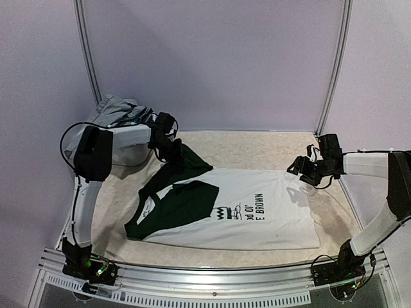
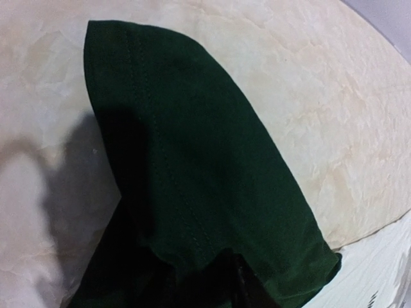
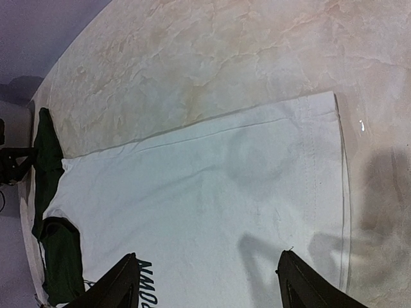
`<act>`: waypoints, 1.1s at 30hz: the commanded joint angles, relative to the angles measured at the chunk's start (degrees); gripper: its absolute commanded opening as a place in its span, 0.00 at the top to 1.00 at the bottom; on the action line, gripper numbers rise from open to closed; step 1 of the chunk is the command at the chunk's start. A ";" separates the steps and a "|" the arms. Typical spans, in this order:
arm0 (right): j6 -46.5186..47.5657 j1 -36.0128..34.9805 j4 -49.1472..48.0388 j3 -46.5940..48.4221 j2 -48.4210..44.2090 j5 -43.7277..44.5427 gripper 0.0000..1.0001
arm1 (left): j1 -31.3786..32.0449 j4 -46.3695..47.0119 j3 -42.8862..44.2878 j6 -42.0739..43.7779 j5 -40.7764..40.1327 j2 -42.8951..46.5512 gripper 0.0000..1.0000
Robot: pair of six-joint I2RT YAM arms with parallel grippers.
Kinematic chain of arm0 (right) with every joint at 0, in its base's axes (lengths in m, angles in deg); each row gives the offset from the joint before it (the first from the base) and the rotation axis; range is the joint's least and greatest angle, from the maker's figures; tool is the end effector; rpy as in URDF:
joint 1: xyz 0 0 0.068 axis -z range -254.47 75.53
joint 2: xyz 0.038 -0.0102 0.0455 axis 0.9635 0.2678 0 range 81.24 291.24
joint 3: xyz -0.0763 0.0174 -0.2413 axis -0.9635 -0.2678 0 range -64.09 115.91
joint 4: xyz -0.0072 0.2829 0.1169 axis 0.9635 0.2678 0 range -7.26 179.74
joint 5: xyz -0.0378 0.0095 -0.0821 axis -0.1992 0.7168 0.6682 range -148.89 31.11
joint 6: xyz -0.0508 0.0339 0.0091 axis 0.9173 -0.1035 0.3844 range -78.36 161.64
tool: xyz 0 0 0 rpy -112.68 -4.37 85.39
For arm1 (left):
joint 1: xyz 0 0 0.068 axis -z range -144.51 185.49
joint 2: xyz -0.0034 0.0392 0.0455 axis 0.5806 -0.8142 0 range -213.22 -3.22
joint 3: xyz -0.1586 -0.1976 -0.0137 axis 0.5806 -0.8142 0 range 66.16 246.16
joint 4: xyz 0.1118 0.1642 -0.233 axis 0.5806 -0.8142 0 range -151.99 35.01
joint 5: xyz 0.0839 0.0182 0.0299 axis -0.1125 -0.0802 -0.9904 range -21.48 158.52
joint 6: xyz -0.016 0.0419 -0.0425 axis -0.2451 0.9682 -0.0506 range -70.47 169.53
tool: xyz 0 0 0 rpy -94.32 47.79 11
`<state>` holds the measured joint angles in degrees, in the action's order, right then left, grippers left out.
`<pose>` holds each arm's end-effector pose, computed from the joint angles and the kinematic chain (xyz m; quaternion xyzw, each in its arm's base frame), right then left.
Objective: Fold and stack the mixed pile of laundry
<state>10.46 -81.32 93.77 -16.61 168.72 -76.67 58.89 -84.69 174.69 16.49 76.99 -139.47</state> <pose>0.3420 0.0555 0.1235 0.1458 0.9213 0.2452 0.2641 0.5000 -0.2238 0.0983 -0.0598 0.9556 -0.1947 0.2130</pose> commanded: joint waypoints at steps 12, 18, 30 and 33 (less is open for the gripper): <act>0.19 -0.35 1.33 6.00 3.44 0.75 0.25 | 1.45 2.64 -1.40 0.95 0.38 5.09 1.00; 0.81 -0.28 6.57 13.45 8.12 4.96 0.25 | 2.78 2.32 -4.22 2.21 -1.99 9.97 1.00; 1.63 -0.35 8.40 18.96 15.41 4.86 0.25 | 2.84 0.12 -2.15 3.69 -3.37 9.11 0.87; 1.60 -0.35 8.01 18.76 16.19 4.36 0.25 | 2.71 -0.52 -0.89 3.82 -3.46 7.01 0.84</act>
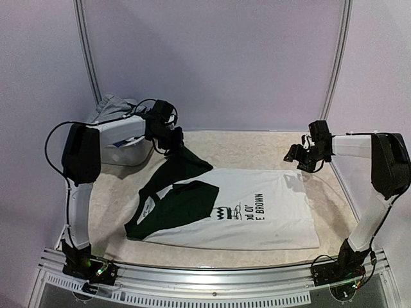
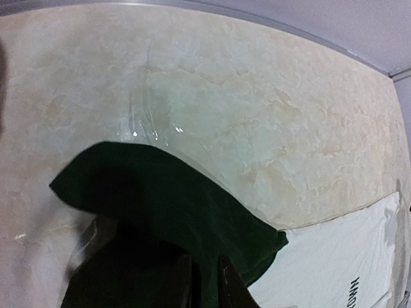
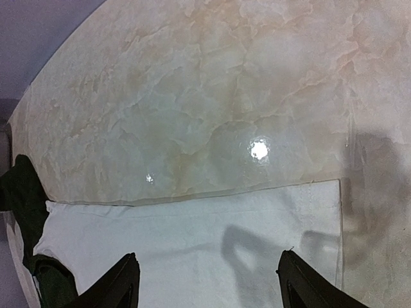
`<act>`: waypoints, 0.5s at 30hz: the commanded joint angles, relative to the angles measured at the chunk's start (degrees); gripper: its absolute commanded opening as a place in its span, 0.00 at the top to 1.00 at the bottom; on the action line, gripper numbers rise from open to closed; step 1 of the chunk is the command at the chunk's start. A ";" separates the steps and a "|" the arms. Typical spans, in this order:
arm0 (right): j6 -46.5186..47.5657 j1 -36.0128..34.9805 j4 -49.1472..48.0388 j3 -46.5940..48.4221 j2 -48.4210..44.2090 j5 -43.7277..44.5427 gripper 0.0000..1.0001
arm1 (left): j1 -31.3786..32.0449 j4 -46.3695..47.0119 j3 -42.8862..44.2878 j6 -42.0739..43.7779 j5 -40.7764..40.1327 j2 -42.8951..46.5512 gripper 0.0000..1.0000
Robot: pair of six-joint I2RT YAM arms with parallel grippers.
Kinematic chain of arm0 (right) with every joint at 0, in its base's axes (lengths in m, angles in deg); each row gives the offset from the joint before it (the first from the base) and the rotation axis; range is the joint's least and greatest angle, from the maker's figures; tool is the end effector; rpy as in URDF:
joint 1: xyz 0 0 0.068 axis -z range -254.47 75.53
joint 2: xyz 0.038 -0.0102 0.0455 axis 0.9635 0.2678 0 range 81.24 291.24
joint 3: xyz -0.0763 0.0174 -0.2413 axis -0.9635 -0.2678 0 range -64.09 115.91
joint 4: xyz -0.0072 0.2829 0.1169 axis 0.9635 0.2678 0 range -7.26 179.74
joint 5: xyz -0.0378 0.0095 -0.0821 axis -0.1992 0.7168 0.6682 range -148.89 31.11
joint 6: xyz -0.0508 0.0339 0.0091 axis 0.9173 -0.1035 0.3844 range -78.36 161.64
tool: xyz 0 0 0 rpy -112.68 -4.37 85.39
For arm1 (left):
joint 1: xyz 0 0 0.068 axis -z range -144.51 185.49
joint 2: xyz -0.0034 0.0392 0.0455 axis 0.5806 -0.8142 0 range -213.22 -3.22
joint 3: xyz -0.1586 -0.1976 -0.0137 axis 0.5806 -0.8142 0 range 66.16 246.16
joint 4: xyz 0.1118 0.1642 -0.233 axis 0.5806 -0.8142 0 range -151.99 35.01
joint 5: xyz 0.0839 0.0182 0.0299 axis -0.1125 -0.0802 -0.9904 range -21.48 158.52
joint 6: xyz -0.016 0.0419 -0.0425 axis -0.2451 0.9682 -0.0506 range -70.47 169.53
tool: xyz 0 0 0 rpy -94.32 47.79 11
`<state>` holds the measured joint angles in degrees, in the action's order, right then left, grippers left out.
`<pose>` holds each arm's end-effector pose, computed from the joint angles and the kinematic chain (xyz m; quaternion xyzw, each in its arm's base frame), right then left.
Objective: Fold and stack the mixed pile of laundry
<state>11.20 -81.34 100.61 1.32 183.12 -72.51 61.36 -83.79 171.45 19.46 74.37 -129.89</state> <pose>0.4062 0.0601 0.1301 0.1575 0.9327 0.2043 0.2519 0.4811 -0.2386 0.1662 -0.0170 0.9390 -0.2019 0.2779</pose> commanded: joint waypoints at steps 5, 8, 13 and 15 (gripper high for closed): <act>0.99 -0.29 0.74 0.56 2.61 -0.35 0.25 | -0.07 -1.62 4.58 1.21 -1.27 -5.83 0.86; 1.15 -0.29 0.72 0.46 2.62 -0.49 0.25 | -0.82 -1.43 4.41 1.27 -1.78 -6.28 0.85; 1.42 -0.33 0.69 0.21 2.62 -0.84 0.25 | -4.13 1.15 0.29 0.34 -3.32 -4.06 0.60; 1.45 -0.33 0.47 0.13 2.62 -1.01 0.25 | -5.09 0.69 0.67 0.98 -3.60 -4.56 0.51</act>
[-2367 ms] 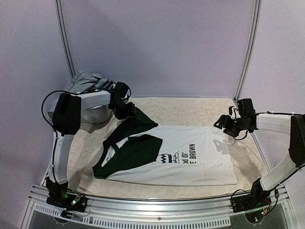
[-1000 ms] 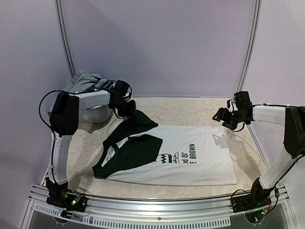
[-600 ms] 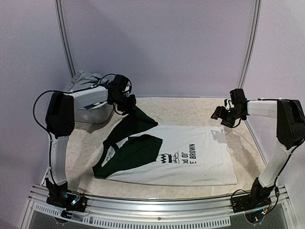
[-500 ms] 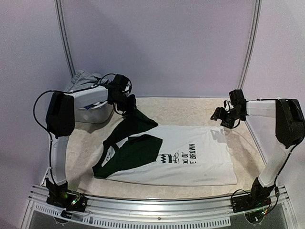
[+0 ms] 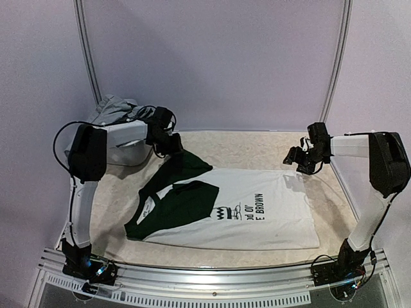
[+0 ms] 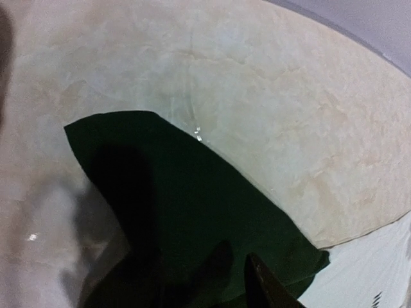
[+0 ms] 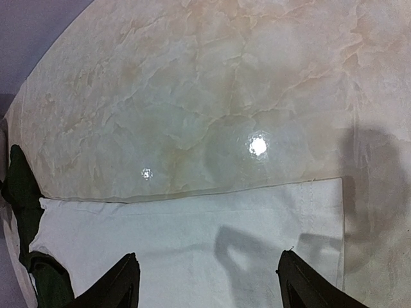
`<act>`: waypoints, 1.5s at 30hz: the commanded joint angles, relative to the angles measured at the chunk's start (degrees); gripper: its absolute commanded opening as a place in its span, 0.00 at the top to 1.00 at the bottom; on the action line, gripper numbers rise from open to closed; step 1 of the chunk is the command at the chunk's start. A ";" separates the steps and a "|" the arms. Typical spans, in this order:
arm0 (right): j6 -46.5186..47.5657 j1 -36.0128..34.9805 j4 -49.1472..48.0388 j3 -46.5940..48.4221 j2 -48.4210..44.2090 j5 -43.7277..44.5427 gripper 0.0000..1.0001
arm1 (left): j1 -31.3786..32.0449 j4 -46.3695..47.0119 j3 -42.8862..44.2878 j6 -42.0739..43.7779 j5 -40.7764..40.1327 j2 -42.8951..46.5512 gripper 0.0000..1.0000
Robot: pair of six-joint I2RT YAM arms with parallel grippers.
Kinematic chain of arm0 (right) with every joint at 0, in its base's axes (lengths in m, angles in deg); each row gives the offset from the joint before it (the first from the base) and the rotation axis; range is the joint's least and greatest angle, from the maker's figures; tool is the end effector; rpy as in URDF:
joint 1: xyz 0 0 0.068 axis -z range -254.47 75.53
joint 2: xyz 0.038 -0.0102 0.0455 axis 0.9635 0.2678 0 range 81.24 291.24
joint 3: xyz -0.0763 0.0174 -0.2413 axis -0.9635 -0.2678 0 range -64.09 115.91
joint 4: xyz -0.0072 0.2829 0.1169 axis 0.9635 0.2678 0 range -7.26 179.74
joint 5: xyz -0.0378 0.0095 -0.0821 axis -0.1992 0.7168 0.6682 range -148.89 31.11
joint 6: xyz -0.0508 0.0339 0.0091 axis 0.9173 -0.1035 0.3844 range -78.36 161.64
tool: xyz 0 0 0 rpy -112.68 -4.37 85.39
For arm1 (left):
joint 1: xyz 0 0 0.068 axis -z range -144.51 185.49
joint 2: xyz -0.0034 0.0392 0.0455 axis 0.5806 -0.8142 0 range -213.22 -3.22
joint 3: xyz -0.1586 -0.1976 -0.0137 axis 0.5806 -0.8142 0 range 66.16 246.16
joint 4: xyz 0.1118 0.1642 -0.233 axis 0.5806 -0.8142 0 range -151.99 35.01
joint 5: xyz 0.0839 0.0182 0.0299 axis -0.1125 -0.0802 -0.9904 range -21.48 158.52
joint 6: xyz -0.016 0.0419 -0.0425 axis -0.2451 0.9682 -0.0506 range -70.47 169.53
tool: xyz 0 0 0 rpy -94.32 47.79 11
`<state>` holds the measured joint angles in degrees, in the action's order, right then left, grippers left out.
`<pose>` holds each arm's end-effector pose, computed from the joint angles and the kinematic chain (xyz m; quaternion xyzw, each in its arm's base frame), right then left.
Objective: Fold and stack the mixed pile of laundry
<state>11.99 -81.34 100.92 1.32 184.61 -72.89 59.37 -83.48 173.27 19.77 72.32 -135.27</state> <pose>0.4059 0.0603 0.1196 0.1527 0.9378 0.2013 0.2379 0.4977 -0.2237 0.1292 -0.0383 0.9483 -0.1696 0.2657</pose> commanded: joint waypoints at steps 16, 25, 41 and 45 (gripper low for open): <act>0.74 -0.33 -0.97 0.49 1.74 -1.67 0.25 | -6.64 -16.72 26.55 0.78 2.67 -18.92 0.53; 0.82 -0.32 -1.50 1.27 3.17 -1.87 0.25 | -6.12 -17.67 25.13 -0.66 4.96 -20.43 0.59; 0.91 -0.04 -1.96 2.43 5.33 -2.50 0.25 | -5.04 -12.32 26.68 -0.91 5.96 -20.45 1.00; -0.11 1.32 -1.33 3.17 4.76 -0.68 0.26 | -5.04 -8.60 21.94 -1.24 5.47 -15.15 1.00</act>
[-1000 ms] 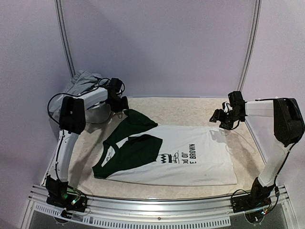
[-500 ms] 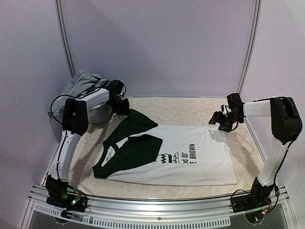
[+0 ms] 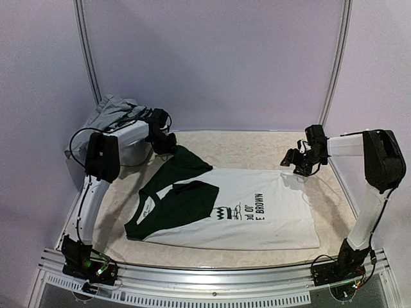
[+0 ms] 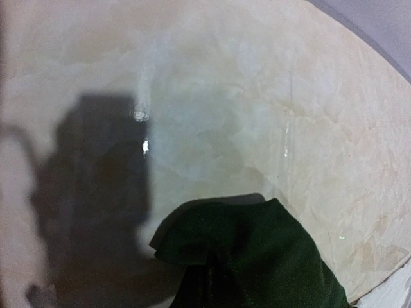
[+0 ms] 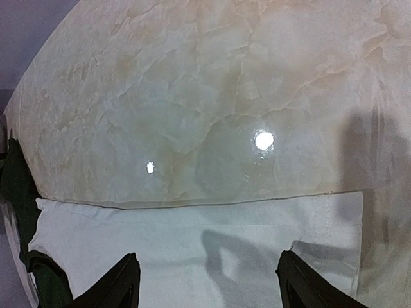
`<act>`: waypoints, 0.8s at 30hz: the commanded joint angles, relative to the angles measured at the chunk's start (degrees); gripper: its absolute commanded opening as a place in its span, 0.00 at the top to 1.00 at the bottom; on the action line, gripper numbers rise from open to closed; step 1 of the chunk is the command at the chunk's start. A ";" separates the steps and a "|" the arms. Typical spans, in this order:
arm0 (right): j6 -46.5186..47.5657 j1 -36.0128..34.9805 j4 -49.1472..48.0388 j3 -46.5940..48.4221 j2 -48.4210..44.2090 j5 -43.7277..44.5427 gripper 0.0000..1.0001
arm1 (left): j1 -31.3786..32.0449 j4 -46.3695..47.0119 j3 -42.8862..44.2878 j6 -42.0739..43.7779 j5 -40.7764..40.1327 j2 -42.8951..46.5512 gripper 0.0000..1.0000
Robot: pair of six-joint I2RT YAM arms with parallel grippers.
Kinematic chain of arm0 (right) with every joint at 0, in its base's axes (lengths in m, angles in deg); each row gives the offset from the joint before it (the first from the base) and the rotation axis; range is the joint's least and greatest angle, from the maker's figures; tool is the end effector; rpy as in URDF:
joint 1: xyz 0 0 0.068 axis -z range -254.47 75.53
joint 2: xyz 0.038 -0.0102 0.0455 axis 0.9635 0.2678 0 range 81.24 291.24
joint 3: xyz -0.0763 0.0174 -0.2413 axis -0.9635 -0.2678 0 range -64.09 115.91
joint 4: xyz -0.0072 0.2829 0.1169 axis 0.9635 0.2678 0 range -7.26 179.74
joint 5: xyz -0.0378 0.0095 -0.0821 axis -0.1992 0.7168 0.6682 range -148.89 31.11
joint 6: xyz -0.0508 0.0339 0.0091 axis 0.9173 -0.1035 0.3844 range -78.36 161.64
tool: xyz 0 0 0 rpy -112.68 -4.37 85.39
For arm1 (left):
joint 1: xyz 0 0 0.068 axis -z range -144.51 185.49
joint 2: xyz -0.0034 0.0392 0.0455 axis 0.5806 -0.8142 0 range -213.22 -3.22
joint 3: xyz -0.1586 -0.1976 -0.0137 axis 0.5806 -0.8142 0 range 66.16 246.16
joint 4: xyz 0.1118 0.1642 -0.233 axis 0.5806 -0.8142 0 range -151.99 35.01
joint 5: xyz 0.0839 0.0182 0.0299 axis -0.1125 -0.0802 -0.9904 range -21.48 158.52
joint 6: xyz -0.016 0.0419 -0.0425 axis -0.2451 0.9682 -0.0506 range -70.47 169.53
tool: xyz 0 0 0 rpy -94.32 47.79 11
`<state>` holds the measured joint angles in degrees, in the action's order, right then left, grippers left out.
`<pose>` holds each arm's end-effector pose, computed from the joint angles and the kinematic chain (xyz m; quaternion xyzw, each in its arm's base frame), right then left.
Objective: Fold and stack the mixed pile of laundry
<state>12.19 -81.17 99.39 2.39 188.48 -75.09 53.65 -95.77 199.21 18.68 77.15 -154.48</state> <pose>0.4125 0.0616 0.1013 0.1486 0.9394 0.2148 0.2221 0.5607 -0.1913 0.0936 -0.0862 0.9572 -0.1765 0.2125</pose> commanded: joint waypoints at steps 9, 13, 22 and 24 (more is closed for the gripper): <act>-2.09 2.39 6.60 6.80 2.68 11.85 0.26 | 1.35 8.57 -10.99 -0.48 1.37 14.33 1.00; -2.05 2.37 10.25 9.89 5.17 14.55 0.34 | 1.57 10.53 -14.54 -0.70 1.90 18.53 1.00; -1.69 2.38 12.86 12.87 11.83 14.62 0.45 | 2.13 11.83 -20.14 -0.17 2.29 25.79 1.00; -1.46 2.33 12.90 12.83 12.81 14.54 0.46 | 2.31 12.23 -21.44 -0.13 2.28 26.90 1.00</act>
<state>10.52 -78.85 109.33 14.43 197.94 -61.52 55.15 -85.10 180.22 18.09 78.85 -130.22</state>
